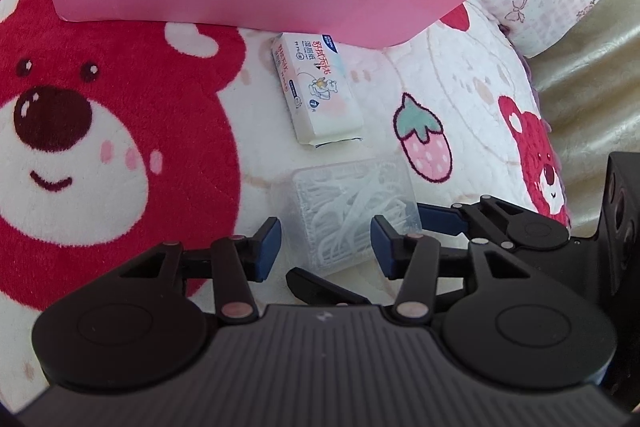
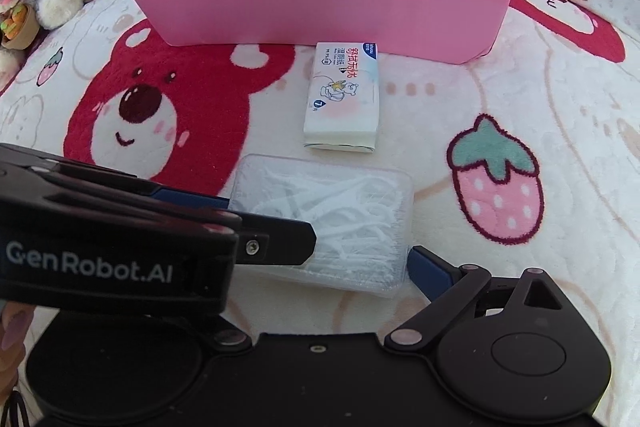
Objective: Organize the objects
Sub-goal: 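Lift the floss-pick box with the left tool and carry it over the pink box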
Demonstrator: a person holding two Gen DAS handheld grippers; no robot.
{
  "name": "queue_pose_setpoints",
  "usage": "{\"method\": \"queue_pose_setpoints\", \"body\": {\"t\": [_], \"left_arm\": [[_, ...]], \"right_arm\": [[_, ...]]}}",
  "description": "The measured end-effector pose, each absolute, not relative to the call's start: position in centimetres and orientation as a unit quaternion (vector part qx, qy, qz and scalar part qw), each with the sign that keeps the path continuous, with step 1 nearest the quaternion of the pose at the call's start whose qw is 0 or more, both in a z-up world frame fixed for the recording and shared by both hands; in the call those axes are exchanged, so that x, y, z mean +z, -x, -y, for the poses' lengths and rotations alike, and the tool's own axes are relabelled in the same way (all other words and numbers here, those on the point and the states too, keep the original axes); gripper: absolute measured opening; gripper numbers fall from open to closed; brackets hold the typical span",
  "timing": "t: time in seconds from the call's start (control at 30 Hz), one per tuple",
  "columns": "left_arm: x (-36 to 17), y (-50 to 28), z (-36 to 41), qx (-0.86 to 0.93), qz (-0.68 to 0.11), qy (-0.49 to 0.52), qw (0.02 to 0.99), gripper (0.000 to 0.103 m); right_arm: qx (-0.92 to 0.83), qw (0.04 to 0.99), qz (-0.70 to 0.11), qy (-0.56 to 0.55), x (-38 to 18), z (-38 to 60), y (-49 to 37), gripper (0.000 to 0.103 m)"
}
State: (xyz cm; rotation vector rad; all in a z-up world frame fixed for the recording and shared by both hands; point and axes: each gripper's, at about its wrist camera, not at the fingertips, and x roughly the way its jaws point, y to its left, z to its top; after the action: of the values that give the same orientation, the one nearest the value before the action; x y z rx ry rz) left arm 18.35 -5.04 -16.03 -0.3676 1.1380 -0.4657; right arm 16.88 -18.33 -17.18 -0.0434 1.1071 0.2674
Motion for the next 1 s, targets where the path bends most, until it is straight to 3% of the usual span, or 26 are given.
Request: {"method": "queue_pose_setpoints", "body": {"t": [1.0], "left_arm": [[-12.4,-15.8,2.7,-0.199,-0.507,0.199,0.815,0.041]], "right_arm": [[0.152,0.862,-0.483,0.013,-13.7,17.3,-15.0,0.094]]}}
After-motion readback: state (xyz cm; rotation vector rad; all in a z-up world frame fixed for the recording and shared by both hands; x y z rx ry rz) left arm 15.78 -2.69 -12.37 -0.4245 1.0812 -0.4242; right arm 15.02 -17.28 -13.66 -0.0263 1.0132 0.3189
